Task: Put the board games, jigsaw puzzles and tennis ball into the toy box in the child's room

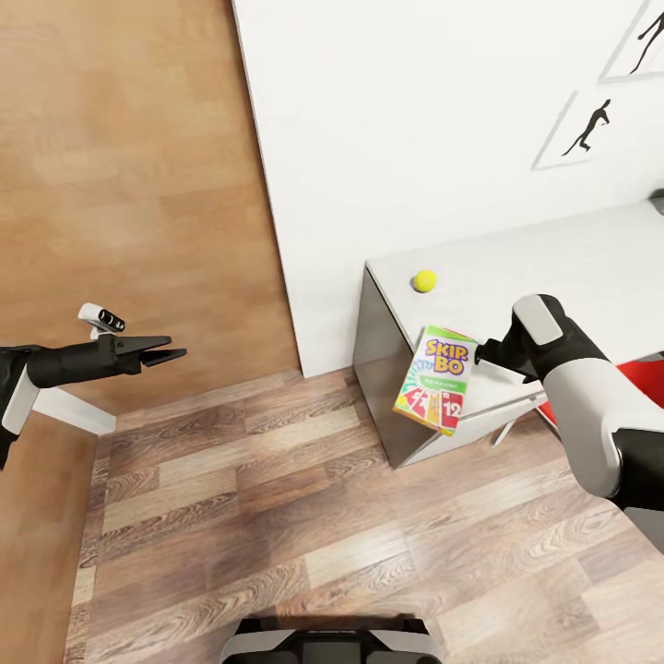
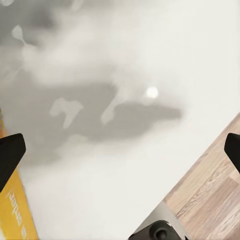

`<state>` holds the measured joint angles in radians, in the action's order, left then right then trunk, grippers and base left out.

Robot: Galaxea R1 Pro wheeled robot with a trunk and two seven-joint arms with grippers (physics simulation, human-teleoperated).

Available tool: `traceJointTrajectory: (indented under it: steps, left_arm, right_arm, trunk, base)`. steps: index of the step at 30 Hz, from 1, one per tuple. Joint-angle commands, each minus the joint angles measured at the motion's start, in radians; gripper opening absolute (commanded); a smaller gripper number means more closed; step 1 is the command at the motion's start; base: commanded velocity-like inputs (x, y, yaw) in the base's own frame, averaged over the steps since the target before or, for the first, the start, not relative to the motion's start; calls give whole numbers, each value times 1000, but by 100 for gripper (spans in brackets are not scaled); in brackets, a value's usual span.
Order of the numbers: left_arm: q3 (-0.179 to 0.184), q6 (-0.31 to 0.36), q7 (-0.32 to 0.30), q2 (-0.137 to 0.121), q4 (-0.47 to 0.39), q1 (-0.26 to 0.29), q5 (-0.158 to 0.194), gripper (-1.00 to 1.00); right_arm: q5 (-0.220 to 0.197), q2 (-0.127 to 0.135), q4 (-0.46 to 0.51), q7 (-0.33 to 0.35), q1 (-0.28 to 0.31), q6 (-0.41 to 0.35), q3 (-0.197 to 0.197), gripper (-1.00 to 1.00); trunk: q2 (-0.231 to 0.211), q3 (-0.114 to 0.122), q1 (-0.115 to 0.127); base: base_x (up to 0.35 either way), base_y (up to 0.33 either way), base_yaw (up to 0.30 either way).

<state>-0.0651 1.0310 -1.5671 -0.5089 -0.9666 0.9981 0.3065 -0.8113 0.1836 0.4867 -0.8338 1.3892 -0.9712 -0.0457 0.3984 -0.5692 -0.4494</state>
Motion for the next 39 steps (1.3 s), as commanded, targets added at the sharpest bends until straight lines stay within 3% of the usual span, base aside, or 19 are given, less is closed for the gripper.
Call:
traceJointTrajectory:
  steps: [1,10,18,23,26,30,31,33,34,35,37,38,39]
  left_arm:
    - [1,11,-4,0,0,1,0,100]
    - [1,11,-4,0,-1,1,0,100]
    - [1,11,-4,0,0,1,0,100]
    - [0,11,-4,0,0,1,-1,100]
    - [0,11,-4,0,0,1,-2,100]
    - [-1,11,-4,0,0,0,-2,100]
    - [-1,11,-4,0,0,0,-2,100]
    - [-1,11,-4,0,0,0,-3,100]
    - [-1,11,-4,0,0,-1,-3,100]
    - [0,11,-4,0,0,-1,-3,100]
    - [1,10,-4,0,0,-2,-4,100]
    - [2,10,-4,0,0,-2,-4,100]
    - [2,9,-4,0,0,-2,-4,100]
  right_arm:
    - [-10,0,1,-11,1,-2,-1,100]
    - [-8,13,17,-17,1,-2,-6,100]
    - [-7,22,148,-17,2,-57,-5,100]
    - [-12,47,175,-18,1,-68,-6,100]
    - [-36,74,182,-18,1,-73,-20,100]
    - [-108,125,219,-19,-3,-76,-52,100]
    - [-149,153,245,-19,-5,-76,-59,100]
    - [-197,182,280,-18,-11,-76,-62,100]
    - [-252,210,326,-17,-24,-76,-64,100]
    - [-281,222,352,-17,-35,-76,-65,100]
    - [-399,264,494,-16,-121,-76,-64,100]
    - [-429,273,538,-16,-152,-76,-64,100]
    - [-492,292,636,-16,-218,-76,-63,100]
  trunk:
    - [2,-1,-1]
    - [2,-1,-1]
    - [2,-1,-1]
    - [2,-1,-1]
    - [2,-1,-1]
    - [2,-1,-1]
    - [2,-1,-1]
    - [2,-1,-1]
    - [2,-1,-1]
    - [2,-1,-1]
    - [2,-1,-1]
    - [2,-1,-1]
    - [2,-1,-1]
  base:
    - [0,0,0]
    - [0,0,0]
    - [0,0,0]
    - [0,0,0]
    - [0,0,0]
    - [0,0,0]
    - [0,0,0]
    - [0,0,0]
    - [0,0,0]
    - [0,0,0]
    - [0,0,0]
    - [0,0,0]
    - [0,0,0]
